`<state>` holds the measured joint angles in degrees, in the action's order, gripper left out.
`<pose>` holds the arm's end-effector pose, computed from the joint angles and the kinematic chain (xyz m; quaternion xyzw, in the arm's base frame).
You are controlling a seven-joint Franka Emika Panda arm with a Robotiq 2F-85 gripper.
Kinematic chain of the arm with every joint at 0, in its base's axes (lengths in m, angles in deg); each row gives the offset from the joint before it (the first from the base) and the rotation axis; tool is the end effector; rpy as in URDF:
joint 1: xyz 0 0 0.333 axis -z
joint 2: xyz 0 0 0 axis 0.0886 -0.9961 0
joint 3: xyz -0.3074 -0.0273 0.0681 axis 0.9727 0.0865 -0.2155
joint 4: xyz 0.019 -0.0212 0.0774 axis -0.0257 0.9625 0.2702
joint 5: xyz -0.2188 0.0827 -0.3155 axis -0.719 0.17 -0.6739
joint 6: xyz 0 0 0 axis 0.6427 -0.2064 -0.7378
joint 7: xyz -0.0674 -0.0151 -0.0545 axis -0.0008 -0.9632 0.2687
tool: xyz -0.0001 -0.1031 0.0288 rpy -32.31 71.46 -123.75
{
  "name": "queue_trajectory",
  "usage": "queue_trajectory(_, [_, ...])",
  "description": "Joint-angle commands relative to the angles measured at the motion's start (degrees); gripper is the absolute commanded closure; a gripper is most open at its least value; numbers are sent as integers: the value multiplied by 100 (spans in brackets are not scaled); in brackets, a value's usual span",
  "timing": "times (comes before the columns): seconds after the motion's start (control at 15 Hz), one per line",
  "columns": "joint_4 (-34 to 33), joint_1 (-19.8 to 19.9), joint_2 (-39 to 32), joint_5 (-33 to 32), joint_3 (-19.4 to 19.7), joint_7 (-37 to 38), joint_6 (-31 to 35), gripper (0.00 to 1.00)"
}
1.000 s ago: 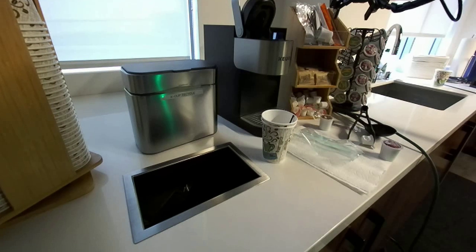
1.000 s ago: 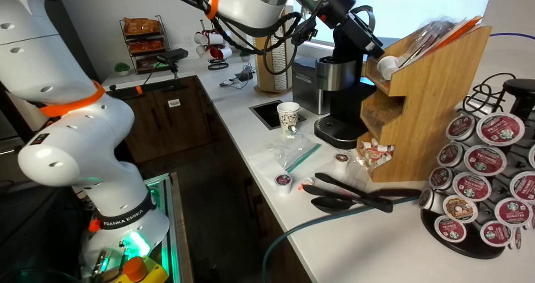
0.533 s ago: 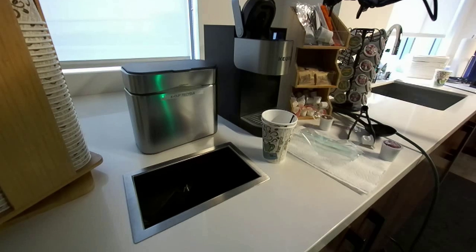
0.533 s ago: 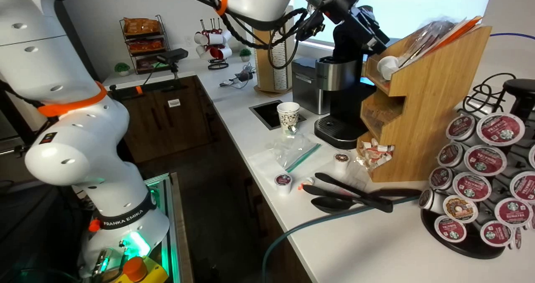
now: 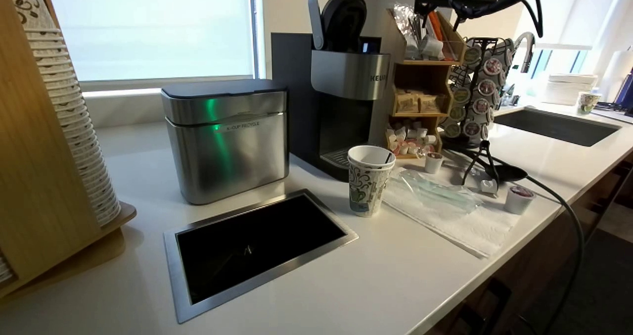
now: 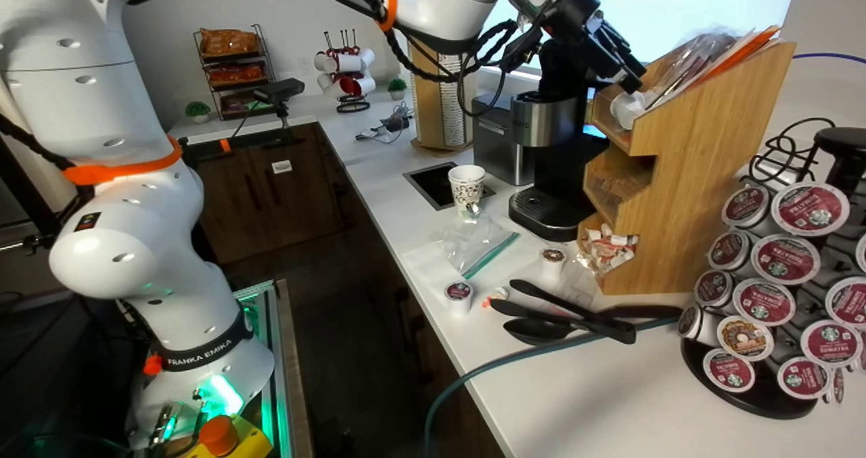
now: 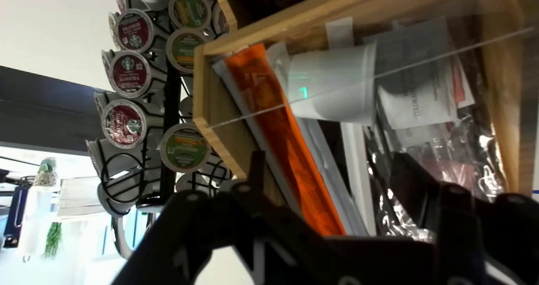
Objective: Put the straw on the wooden stand and put the cup on the stand of cups
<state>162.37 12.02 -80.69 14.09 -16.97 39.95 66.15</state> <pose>0.6149 -0.0738 0.5533 0.7974 -0.4268 0.3940 0.1635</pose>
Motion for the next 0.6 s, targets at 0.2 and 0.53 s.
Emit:
queue_trajectory(0.2, [-51,-384,32,-86,149,223,-256,37])
queue_trajectory(0.53, [-85,-456,-55,-63,171,242,-349,61])
